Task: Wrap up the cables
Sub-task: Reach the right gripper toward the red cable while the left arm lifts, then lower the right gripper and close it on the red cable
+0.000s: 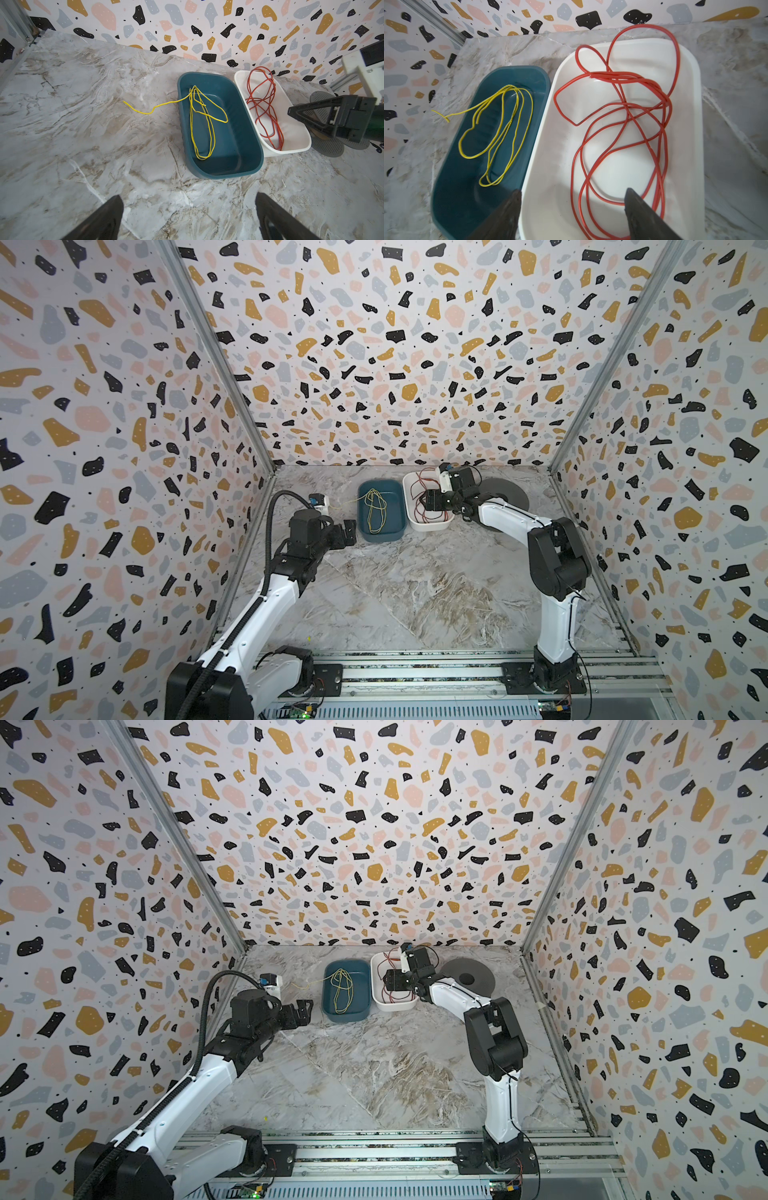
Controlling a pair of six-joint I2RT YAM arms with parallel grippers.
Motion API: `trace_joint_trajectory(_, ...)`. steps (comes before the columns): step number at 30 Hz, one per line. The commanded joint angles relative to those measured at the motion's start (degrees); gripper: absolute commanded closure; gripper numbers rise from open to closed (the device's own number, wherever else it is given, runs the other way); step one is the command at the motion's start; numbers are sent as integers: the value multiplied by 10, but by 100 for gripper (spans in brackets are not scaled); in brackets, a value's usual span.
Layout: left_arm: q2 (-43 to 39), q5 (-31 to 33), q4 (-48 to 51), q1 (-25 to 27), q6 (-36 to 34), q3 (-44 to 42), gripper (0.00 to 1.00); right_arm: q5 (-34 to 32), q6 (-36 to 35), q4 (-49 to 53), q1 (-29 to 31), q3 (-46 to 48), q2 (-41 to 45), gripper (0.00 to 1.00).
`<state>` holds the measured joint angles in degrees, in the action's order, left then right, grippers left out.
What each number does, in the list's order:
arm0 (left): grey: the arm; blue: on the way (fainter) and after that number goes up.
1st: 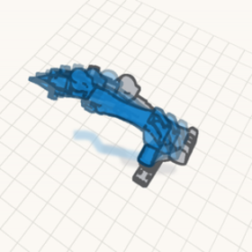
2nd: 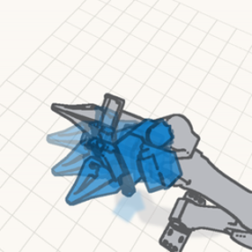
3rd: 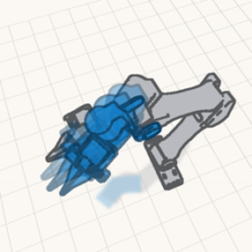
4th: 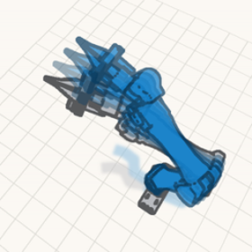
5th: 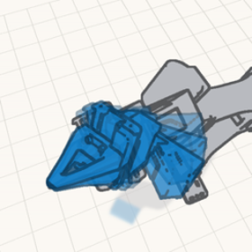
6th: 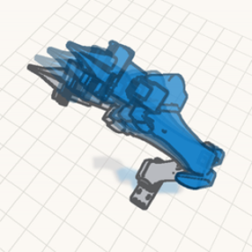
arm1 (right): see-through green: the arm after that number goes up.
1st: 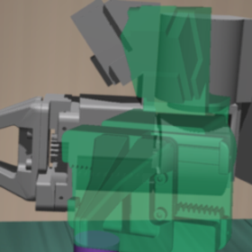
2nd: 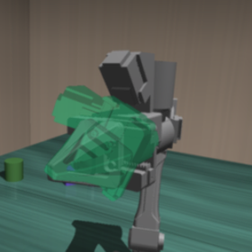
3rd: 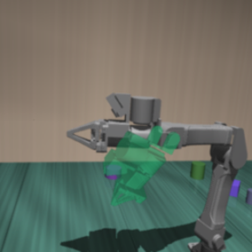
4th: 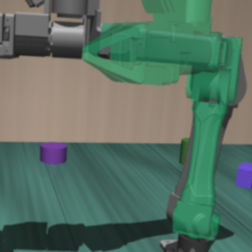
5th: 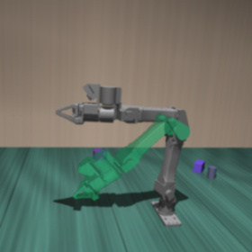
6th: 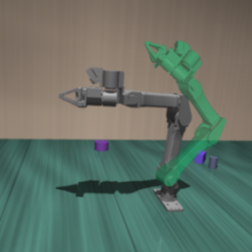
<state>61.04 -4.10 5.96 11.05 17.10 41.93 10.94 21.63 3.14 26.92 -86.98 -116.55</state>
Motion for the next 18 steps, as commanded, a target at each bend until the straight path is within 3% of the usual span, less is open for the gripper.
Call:
trace_joint_trajectory(1,-7,0,-8,4,-8,-4,0,-40,-14,42,6,-48,-18,24)
trace_joint_trajectory(7,-8,5,-11,5,-7,-6,0,-57,-19,79,15,-123,-89,26)
trace_joint_trajectory(12,-9,13,-8,10,-8,-8,0,-112,-25,127,33,-200,-145,26)
trace_joint_trajectory(18,-7,14,-9,10,-8,-8,0,-145,-19,143,38,-227,-180,26)
